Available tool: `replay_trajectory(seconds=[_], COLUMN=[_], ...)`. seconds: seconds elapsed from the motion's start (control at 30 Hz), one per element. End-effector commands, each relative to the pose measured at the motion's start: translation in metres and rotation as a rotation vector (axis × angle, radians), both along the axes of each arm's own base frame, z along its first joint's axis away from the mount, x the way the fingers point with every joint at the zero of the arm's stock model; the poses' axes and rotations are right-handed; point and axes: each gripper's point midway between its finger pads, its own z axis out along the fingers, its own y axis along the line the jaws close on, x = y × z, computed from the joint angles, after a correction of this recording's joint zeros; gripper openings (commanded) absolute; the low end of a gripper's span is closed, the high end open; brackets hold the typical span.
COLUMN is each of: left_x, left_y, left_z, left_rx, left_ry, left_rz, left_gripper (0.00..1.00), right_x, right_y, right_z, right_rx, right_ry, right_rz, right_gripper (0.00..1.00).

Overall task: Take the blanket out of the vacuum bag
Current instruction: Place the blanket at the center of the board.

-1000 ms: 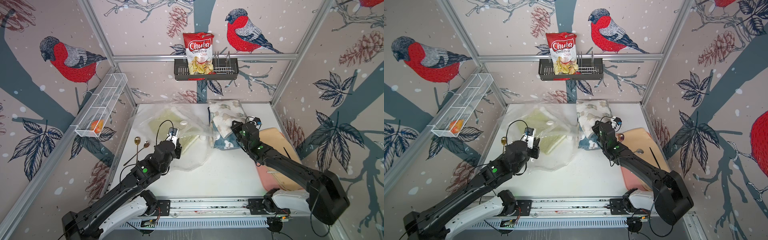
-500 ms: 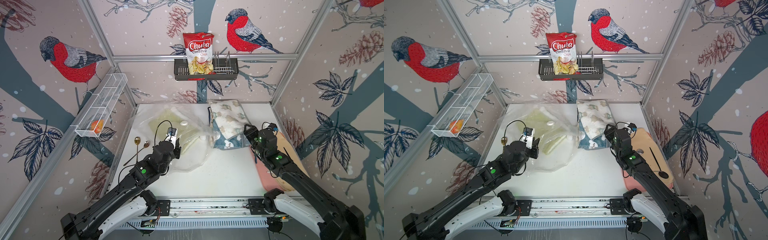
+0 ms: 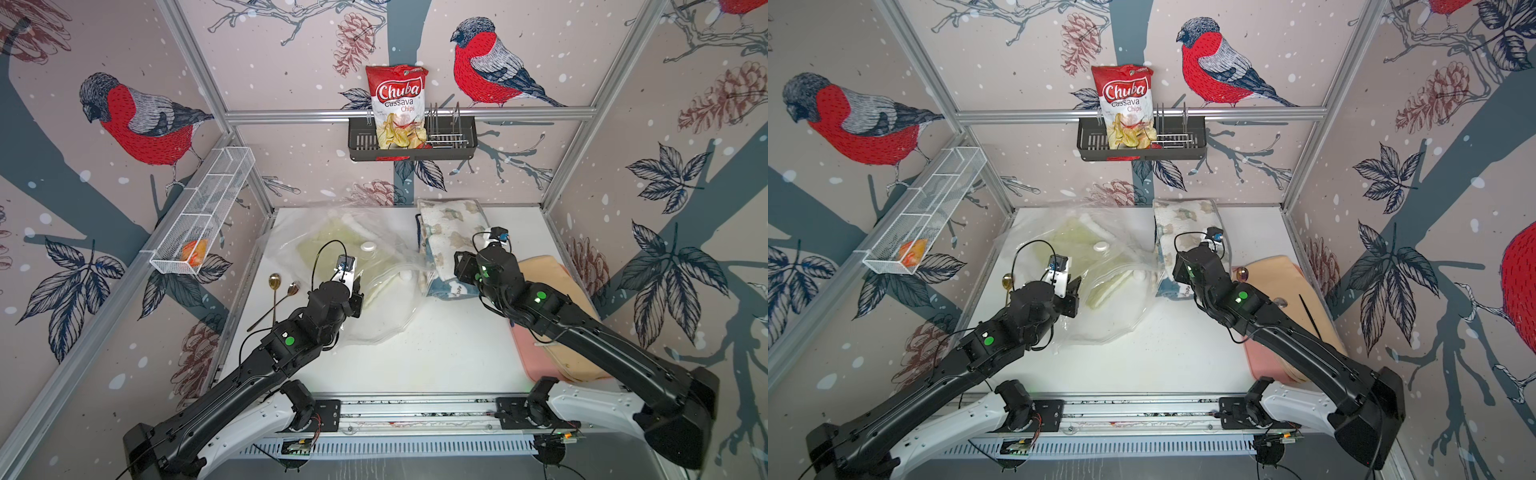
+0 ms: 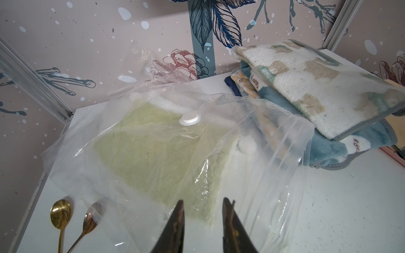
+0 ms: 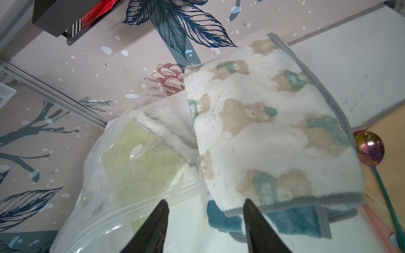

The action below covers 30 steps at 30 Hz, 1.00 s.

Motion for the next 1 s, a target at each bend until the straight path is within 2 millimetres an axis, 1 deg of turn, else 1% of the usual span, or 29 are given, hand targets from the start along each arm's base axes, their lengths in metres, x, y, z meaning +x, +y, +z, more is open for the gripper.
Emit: replay_trajectory(seconds=[0.0, 0.07, 0.17, 0.27, 0.33, 0.43, 0.5, 0.57, 0.63, 0.73, 0.8, 0.83, 0.97], left_x=[-0.003, -0.008, -0.012, -0.014, -0.016, -0.019, -0.019, -0.019, -0.017, -0.012, -0.008, -0.006, -0.005], left_y=[-0.012, -0.022, -0.032, -0.039, -0.041, -0.044, -0.045, -0.048, -0.049, -0.046, -0.038, -0.035, -0.037], left_z=[0.011, 0.013, 0.010, 0.008, 0.006, 0.005, 0.001, -0.006, -0.014, -0.020, -0.021, -0.022, -0.028], left_rx=[-0.043, -0.063, -0.074, -0.067, -0.062, -0.054, -0.036, -0.017, 0.012, 0.042, 0.058, 0.069, 0.081], left_ry=[-0.023, -0.016, 0.002, 0.022, 0.028, 0.031, 0.035, 0.055, 0.075, 0.085, 0.076, 0.074, 0.088], left_rz=[-0.068, -0.132, -0.190, -0.225, -0.236, -0.257, -0.255, -0.265, -0.249, -0.212, -0.162, -0.141, -0.144], left_gripper=[0.39, 0.47, 0.55, 0.60, 0.62, 0.63, 0.63, 0.61, 0.56, 0.44, 0.34, 0.31, 0.30], right_x=[0.015, 0.023, 0.027, 0.030, 0.033, 0.039, 0.044, 0.052, 0.059, 0.066, 0.070, 0.071, 0.078], right_y=[0.000, 0.001, 0.001, 0.013, 0.024, 0.033, 0.035, 0.034, 0.031, 0.024, 0.024, 0.023, 0.015], right_z=[0.000, -0.003, -0.006, -0.017, -0.029, -0.053, -0.070, -0.084, -0.097, -0.103, -0.110, -0.114, -0.125], right_rx=[-0.090, -0.075, -0.082, -0.148, -0.236, -0.407, -0.492, -0.577, -0.634, -0.672, -0.677, -0.685, -0.726], right_ry=[-0.009, 0.016, 0.035, 0.067, 0.104, 0.166, 0.216, 0.230, 0.243, 0.229, 0.231, 0.240, 0.258], right_rz=[0.041, 0.071, 0.102, 0.151, 0.175, 0.160, 0.132, 0.093, 0.054, -0.010, -0.013, -0.012, -0.036], right_gripper=[0.56, 0.56, 0.57, 0.60, 0.63, 0.69, 0.70, 0.69, 0.69, 0.68, 0.68, 0.67, 0.67])
